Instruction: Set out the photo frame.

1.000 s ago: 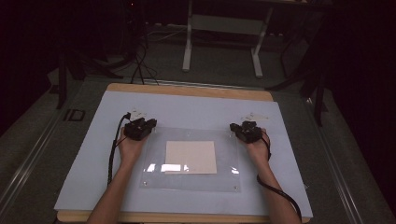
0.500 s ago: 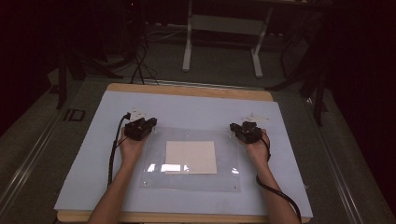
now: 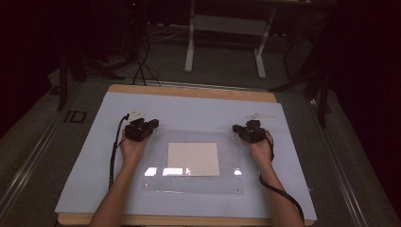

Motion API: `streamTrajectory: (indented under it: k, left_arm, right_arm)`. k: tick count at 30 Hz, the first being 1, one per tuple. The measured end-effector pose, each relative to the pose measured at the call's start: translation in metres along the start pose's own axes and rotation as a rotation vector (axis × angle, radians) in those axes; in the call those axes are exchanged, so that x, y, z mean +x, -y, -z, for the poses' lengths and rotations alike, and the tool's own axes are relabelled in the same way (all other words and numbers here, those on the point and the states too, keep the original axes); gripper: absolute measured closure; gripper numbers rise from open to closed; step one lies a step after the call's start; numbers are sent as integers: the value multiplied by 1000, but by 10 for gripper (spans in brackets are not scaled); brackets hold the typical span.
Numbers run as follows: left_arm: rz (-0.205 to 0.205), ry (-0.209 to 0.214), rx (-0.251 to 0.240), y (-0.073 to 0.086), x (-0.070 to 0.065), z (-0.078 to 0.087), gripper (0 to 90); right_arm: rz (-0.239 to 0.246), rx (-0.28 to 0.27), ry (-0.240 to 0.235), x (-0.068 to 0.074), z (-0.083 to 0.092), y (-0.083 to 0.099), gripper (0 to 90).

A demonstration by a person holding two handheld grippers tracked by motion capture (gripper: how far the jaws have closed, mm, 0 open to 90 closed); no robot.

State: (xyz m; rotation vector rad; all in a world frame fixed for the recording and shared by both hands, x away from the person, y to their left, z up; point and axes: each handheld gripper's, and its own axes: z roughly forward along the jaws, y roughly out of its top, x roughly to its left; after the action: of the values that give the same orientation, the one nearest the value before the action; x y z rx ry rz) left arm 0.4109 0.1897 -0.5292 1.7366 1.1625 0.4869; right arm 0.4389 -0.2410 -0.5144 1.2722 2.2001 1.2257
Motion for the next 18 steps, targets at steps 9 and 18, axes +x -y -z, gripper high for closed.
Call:
streamTrajectory:
  k: [9,18]
  left_arm:
    - [29,16,56,-10,6,-7,848]
    - [80,35,80,-17,13,-16,855]
  right_arm:
    - [-31,18,-3,-4,-4,-5,849]
    - [-74,43,-3,-9,-12,-14,855]
